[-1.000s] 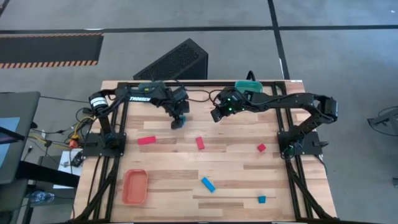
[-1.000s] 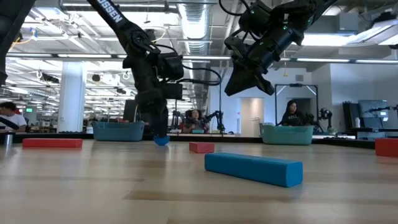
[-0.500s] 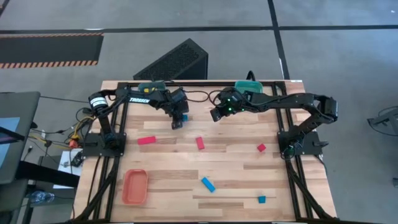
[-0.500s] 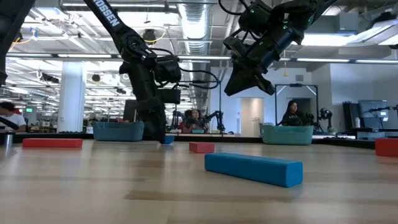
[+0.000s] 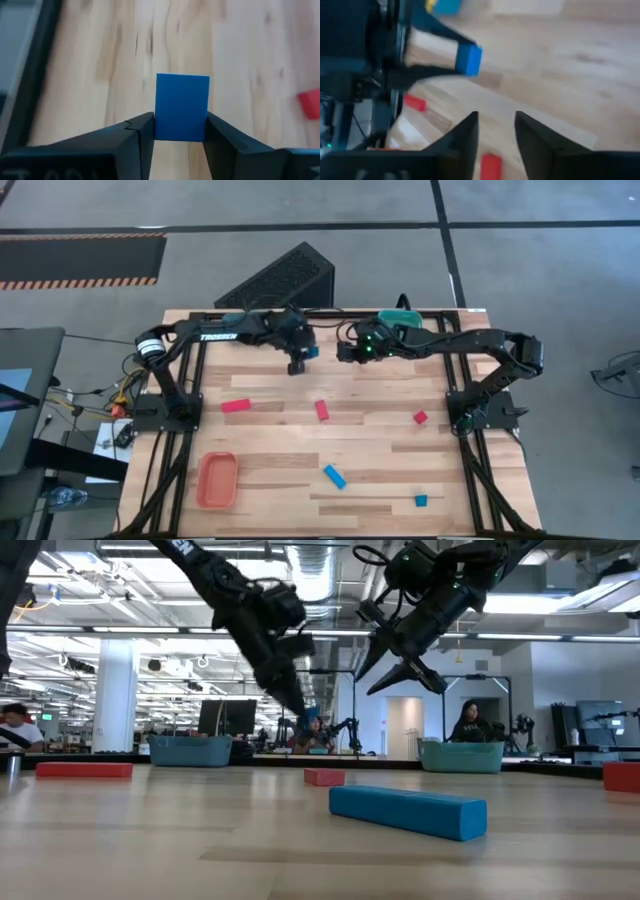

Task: Sort & place blocks by color
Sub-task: Put the top blue block into the green bin

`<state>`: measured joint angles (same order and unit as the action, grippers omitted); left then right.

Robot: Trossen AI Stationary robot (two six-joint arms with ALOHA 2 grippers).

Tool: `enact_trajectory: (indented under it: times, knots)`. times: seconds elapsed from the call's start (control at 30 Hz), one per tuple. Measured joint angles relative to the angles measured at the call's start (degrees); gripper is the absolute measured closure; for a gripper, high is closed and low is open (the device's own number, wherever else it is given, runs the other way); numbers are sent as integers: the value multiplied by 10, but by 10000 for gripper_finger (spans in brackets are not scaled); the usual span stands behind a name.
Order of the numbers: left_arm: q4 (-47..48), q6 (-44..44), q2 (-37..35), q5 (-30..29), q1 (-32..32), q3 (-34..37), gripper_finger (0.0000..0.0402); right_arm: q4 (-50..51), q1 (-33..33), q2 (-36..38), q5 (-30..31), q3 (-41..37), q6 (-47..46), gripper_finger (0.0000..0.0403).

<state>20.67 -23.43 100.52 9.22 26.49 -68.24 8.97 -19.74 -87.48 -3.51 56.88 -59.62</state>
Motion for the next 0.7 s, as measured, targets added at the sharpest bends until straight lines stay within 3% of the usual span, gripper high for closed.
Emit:
enact_trajectory:
  times: [0.17,0.3,0.53,0.7]
  knots:
    - [-8,-45,-2,42,-19,-51,285,-62,-12,0,1,0,12,180]
    - [-9,-68,-2,49,-39,-81,285,-73,-14,0,0,0,-4,154]
    - [-14,-109,-1,15,-53,-108,284,-79,-5,2,2,1,-7,163]
    - [-15,-105,-1,13,-53,-108,284,-86,-5,1,2,1,-18,214]
